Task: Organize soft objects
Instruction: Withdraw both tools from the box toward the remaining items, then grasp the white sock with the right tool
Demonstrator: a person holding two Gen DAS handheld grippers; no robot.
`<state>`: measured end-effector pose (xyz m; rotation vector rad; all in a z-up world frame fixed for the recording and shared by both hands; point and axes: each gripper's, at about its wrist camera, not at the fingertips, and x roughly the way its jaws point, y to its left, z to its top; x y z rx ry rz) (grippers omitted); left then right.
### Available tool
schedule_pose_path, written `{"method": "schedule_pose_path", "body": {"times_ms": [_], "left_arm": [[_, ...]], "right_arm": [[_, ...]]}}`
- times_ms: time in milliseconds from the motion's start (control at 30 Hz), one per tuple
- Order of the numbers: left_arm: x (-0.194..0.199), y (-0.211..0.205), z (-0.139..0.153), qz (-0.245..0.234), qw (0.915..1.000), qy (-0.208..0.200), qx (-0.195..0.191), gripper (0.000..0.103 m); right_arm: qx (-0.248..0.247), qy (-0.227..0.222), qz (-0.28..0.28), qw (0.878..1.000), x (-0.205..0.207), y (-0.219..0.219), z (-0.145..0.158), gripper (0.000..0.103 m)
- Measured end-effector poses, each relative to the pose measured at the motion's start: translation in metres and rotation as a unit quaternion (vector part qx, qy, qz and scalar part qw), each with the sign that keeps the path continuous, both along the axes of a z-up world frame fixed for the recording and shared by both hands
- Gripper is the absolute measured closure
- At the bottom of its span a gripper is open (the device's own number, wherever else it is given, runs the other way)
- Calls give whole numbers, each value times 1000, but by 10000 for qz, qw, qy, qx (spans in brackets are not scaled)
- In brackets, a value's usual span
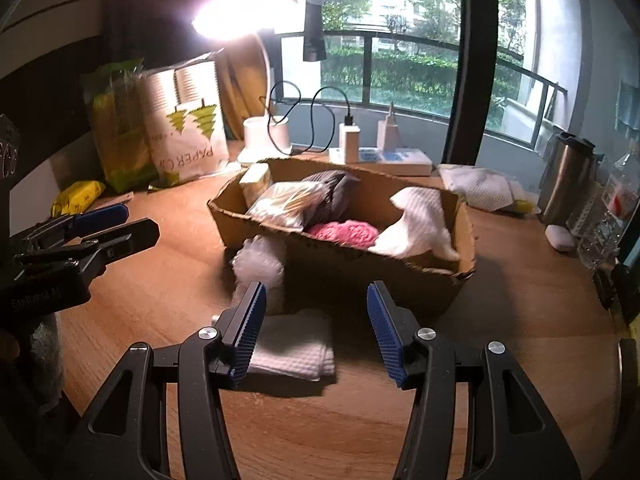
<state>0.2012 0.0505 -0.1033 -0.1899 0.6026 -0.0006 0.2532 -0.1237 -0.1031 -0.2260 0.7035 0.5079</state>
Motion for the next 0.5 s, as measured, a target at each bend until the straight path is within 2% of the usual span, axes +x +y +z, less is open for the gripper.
{"method": "schedule_pose_path", "body": {"times_ms": [500], "left_arm": [[-8, 27, -29, 196, 9994, 209, -188, 30]], "right_arm": [[-295, 326, 150, 9989, 1, 25, -32, 47]]}}
